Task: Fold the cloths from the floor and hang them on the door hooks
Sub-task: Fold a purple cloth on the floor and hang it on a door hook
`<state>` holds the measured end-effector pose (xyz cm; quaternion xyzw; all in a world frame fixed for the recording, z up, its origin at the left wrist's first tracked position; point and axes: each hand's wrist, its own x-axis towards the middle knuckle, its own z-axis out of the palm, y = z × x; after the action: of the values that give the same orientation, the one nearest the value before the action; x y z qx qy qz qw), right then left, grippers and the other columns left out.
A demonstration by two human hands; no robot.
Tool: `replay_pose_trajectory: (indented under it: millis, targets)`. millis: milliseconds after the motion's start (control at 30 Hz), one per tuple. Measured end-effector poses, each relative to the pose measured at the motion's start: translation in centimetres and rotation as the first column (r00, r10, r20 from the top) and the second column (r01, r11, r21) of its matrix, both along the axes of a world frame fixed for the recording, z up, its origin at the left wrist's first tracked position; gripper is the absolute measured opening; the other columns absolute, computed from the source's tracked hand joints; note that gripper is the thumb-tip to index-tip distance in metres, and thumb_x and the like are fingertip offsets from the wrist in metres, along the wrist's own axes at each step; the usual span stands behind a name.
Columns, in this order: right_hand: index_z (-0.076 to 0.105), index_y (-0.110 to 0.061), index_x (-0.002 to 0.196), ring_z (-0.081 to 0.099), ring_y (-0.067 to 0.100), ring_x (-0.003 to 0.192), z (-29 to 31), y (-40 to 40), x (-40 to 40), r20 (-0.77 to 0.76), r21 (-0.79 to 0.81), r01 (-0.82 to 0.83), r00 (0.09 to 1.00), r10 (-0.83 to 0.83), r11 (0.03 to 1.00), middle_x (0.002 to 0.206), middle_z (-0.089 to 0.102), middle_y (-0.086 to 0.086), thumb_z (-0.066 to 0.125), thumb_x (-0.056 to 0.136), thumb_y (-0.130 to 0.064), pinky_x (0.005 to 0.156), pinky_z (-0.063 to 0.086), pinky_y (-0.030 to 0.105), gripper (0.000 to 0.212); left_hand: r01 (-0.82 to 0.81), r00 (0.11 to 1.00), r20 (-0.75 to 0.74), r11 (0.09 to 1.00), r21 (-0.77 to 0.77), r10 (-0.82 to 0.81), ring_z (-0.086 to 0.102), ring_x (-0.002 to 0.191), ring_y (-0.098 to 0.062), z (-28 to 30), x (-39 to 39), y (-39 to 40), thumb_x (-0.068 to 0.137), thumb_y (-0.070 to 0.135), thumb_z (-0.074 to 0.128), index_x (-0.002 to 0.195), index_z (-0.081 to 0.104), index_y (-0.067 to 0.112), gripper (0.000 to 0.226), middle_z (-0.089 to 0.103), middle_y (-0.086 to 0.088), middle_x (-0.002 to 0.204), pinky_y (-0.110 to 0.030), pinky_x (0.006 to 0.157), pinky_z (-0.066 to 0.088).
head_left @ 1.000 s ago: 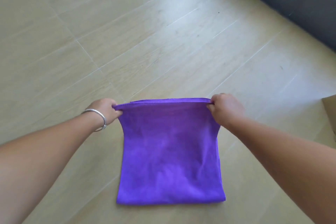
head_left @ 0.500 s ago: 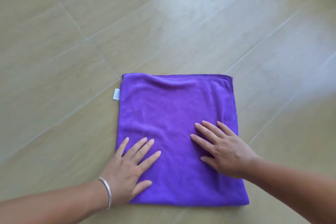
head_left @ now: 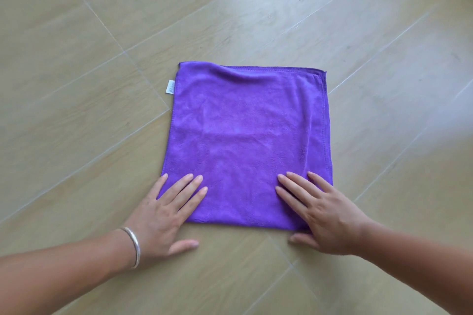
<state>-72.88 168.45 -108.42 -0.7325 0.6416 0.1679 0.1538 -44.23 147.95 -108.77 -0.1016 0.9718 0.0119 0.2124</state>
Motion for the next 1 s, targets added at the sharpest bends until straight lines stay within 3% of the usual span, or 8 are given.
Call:
replay_pose_trajectory:
  millis: [267, 367, 433, 467, 567, 733, 833, 1000]
  targets:
    - [0.058, -0.013, 0.133, 0.055, 0.028, 0.124, 1.7, -0.2, -1.0, -0.074, -0.008, -0.017, 0.997, 0.016, 1.000, 0.140, 0.053, 0.009, 0.035, 0.082, -0.032, 0.092, 0.051, 0.050, 0.059, 0.109, 0.985, -0.132, 0.994, -0.022, -0.111, 0.066, 0.109, -0.023, 0.8, -1.0, -2.3, 0.079, 0.016, 0.035, 0.123, 0.067, 0.013, 0.054, 0.062, -0.008, 0.130, -0.031, 0.071, 0.056]
    - [0.070, -0.012, 0.116, 0.061, 0.032, 0.116, 5.1, -0.9, -0.6, -0.130, -0.006, 0.152, 0.980, -0.151, 0.988, 0.123, 0.065, 0.013, 0.061, 0.083, -0.034, 0.092, 0.052, 0.046, 0.040, -0.012, 0.998, -0.054, 1.000, -0.004, 0.011, 0.058, 0.122, -0.022, 2.5, -1.6, -1.4, 0.082, -0.001, 0.038, 0.139, 0.050, 0.010, 0.059, 0.048, -0.011, 0.144, -0.029, 0.075, 0.055]
    - [0.064, -0.012, 0.118, 0.052, 0.032, 0.125, 7.8, -1.1, -0.2, -0.125, 0.002, 0.262, 0.958, -0.259, 0.965, 0.123, 0.063, 0.010, 0.061, 0.089, -0.035, 0.100, 0.044, 0.042, 0.037, -0.180, 0.964, 0.194, 0.983, -0.037, 0.183, 0.041, 0.135, -0.024, 4.6, -2.1, -1.0, 0.093, 0.000, 0.030, 0.153, 0.018, 0.009, 0.062, 0.025, -0.011, 0.157, -0.036, 0.096, 0.046]
    - [0.058, -0.013, 0.123, 0.044, 0.030, 0.132, 9.3, -1.1, 0.1, -0.104, 0.021, 0.294, 0.951, -0.290, 0.956, 0.127, 0.058, 0.008, 0.050, 0.095, -0.037, 0.104, 0.037, 0.041, 0.037, -0.237, 0.920, 0.305, 0.969, -0.065, 0.245, 0.043, 0.133, -0.025, 6.3, -2.3, -0.8, 0.095, 0.004, 0.029, 0.153, 0.011, 0.009, 0.061, 0.027, -0.010, 0.155, -0.038, 0.098, 0.044]
    - [0.047, -0.014, 0.131, 0.031, 0.025, 0.139, 14.8, -1.6, 0.2, -0.082, 0.000, 0.335, 0.939, -0.334, 0.942, 0.132, 0.050, 0.004, 0.028, 0.102, -0.045, 0.108, 0.027, 0.038, 0.046, -0.311, 0.894, 0.306, 0.945, -0.101, 0.327, 0.055, 0.119, -0.029, 11.8, -2.2, -1.1, 0.093, 0.005, 0.030, 0.154, 0.006, 0.013, 0.066, 0.039, -0.006, 0.147, -0.038, 0.088, 0.046]
    - [0.051, -0.018, 0.118, 0.040, 0.024, 0.129, 26.6, -3.8, -0.3, -0.049, -0.063, 0.323, 0.944, -0.326, 0.944, 0.120, 0.054, 0.001, 0.023, 0.101, -0.047, 0.101, 0.031, 0.034, 0.045, -0.474, 0.836, 0.269, 0.877, -0.082, 0.478, 0.057, 0.115, -0.027, 23.7, -1.1, -3.1, 0.092, 0.006, 0.030, 0.154, 0.008, 0.019, 0.067, 0.047, -0.002, 0.143, -0.034, 0.082, 0.044]
    - [0.055, -0.024, 0.109, 0.042, 0.020, 0.126, 34.3, -5.5, -0.4, -0.063, -0.041, 0.280, 0.957, -0.282, 0.959, 0.110, 0.056, -0.003, 0.025, 0.100, -0.050, 0.099, 0.030, 0.029, 0.041, -0.528, 0.826, 0.181, 0.845, -0.086, 0.534, 0.060, 0.104, -0.026, 32.1, -0.5, -4.4, 0.090, 0.008, 0.035, 0.127, 0.041, 0.022, 0.039, 0.059, -0.001, 0.121, -0.034, 0.072, 0.041]
    - [0.063, -0.028, 0.105, 0.042, 0.018, 0.127, 48.5, -9.5, 0.8, -0.022, -0.018, 0.197, 0.980, -0.198, 0.980, 0.109, 0.059, -0.006, 0.031, 0.099, -0.054, 0.102, 0.031, 0.030, 0.042, -0.695, 0.718, 0.004, 0.717, -0.057, 0.696, 0.055, 0.099, -0.025, 46.6, 0.5, -7.1, 0.086, 0.016, 0.040, 0.087, 0.038, 0.024, 0.008, 0.058, 0.000, 0.102, -0.033, 0.064, 0.034]
